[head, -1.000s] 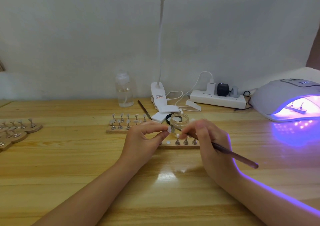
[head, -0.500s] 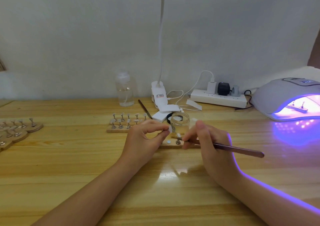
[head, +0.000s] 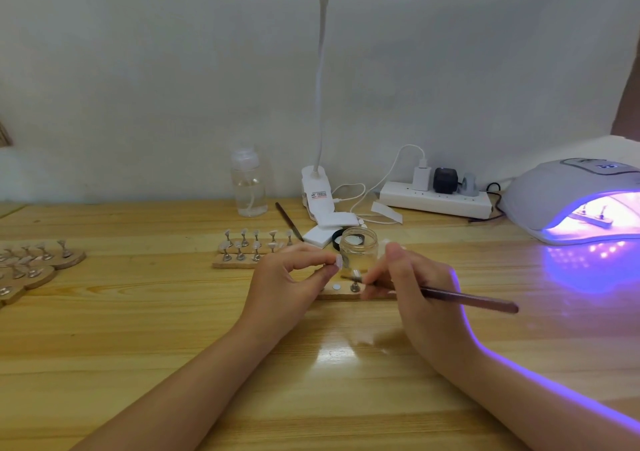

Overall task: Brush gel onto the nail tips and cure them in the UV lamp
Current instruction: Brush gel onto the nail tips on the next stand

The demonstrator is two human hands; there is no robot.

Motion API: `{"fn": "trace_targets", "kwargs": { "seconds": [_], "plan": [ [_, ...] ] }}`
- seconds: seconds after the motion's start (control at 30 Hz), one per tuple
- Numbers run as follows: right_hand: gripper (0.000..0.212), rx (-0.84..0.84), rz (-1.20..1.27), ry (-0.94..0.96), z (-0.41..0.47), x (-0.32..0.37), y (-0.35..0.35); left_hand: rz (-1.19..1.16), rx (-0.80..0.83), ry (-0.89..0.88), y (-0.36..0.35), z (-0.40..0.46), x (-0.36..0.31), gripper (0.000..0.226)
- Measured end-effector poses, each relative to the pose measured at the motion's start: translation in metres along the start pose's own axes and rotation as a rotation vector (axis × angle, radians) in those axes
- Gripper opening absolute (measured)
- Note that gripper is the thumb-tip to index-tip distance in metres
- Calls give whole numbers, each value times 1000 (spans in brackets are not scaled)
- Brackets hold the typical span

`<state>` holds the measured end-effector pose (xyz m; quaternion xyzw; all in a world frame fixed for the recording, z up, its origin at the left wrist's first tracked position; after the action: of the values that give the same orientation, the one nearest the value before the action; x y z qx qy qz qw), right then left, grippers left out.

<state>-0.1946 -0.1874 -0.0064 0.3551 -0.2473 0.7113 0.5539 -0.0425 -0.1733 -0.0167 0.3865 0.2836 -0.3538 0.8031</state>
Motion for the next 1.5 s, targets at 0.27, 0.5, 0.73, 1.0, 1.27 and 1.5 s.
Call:
{"fn": "trace_targets", "kwargs": {
  "seconds": [0.27,0.5,0.73,1.0,1.27,1.5],
  "plan": [
    [40,17,-67,36,0,2,-2,-8,-3,7,0,-1,0,22],
    [37,15,-153,64,2,4,-3,-1,-10,18,1,-1,-1,24],
    [36,12,-192,82,2,4,-2,4,-2,45,1,-1,1,21],
    [29,-45,-84,55,0,7,6,68,-60,20,8,-1,-4,22],
    [35,2,-141,65,0,5,0,57,-67,18,9,-2,-7,16],
    [36,45,-130,129,-3,10,-4,64,-81,32,9,-1,-5,16]
  ]
}}
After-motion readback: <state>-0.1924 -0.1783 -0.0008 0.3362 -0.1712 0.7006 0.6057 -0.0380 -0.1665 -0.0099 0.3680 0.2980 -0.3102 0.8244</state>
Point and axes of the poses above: each hand's wrist, its own z-axis towards the middle knuckle, its own y-axis out of the back of the hand, x = y × z, the point moved 8 cm from there along z, towards the middle knuckle, and after that the axes turned 10 degrees about z, right-handed, at the moved point
